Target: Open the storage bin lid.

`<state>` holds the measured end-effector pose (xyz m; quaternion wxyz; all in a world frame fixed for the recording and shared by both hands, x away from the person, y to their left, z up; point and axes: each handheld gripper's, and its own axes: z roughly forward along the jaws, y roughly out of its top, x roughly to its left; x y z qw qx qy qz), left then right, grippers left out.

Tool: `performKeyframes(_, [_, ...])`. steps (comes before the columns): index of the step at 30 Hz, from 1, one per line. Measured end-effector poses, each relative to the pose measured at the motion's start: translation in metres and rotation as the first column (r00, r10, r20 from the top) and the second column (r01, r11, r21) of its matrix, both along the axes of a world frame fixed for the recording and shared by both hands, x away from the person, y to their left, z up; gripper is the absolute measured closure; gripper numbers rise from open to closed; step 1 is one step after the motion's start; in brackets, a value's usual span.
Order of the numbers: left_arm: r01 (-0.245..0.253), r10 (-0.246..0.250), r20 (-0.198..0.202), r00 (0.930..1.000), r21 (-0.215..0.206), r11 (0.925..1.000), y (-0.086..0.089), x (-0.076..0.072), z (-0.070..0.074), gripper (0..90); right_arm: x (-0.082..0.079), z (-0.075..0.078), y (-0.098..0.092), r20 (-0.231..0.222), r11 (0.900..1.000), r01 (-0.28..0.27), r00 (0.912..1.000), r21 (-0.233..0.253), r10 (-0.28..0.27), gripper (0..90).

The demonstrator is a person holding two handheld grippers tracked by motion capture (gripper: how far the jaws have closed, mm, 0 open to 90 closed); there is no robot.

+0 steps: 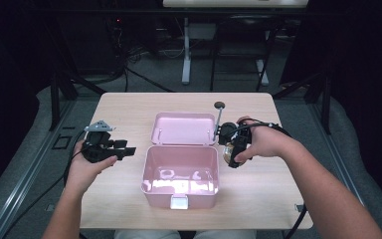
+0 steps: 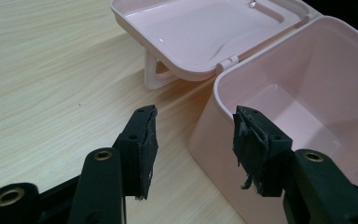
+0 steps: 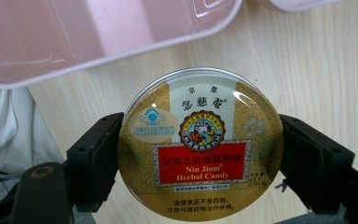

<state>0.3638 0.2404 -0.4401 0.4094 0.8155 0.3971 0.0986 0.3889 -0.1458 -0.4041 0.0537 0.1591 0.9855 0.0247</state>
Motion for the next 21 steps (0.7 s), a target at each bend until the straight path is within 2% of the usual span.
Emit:
performKeyframes(8, [-0.003,0.003,0.002,1.0,-0.003,1.0,0.0,0.0,-0.001,49.3,-0.002,0.005,0.016,0.007,0.999,-0.031,0.9995,0.013,0.031,20.0])
performKeyframes(21, [0.002,-0.002,-0.001,1.0,-0.003,1.0,0.0,0.0,0.0,49.3,-0.003,0.005,0.034,0.015,0.998,-0.067,0.9977,0.019,0.067,20.0])
